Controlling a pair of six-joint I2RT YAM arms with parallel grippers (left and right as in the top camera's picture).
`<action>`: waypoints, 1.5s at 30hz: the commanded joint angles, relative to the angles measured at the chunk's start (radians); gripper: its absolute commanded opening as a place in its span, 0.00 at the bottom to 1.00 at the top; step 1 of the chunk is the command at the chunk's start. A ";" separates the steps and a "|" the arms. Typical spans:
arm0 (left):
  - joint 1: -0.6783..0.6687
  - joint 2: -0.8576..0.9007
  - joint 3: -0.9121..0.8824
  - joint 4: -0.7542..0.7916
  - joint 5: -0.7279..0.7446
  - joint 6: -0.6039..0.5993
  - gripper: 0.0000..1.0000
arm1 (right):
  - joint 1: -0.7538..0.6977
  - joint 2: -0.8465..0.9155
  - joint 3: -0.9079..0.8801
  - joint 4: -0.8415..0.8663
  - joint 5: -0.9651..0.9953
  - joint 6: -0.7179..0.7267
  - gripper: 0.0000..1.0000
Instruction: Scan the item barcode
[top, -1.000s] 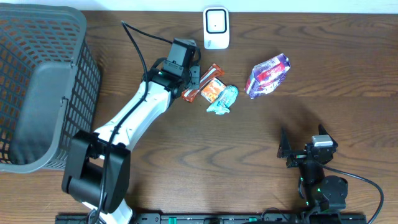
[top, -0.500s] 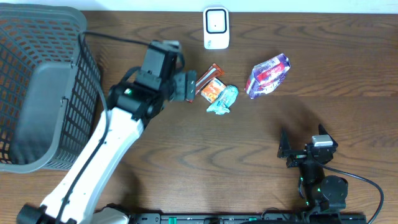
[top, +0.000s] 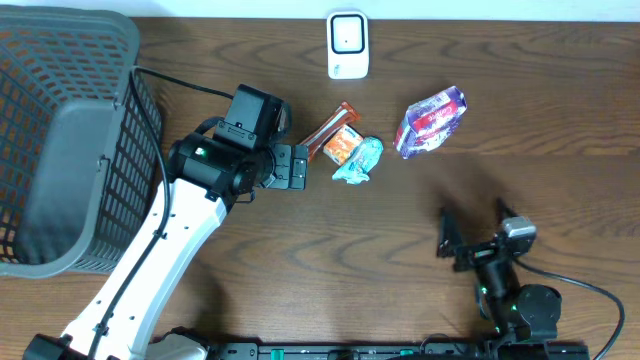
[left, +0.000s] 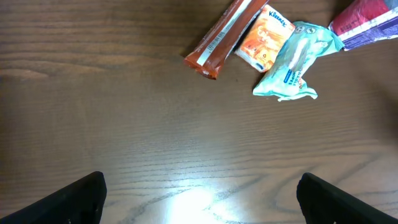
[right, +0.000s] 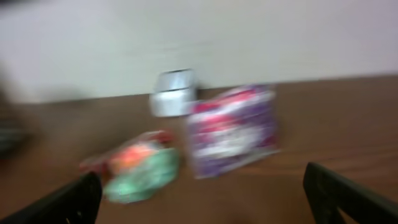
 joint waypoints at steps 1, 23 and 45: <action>0.004 0.003 0.003 -0.005 0.009 -0.001 0.98 | 0.006 -0.005 -0.003 0.046 -0.330 0.357 0.99; 0.004 0.003 0.003 -0.005 0.009 -0.001 0.98 | 0.007 0.620 0.742 -0.286 -0.249 -0.162 0.99; 0.004 0.003 0.003 -0.005 0.009 -0.001 0.98 | -0.049 1.482 1.363 -0.800 -0.110 0.012 0.99</action>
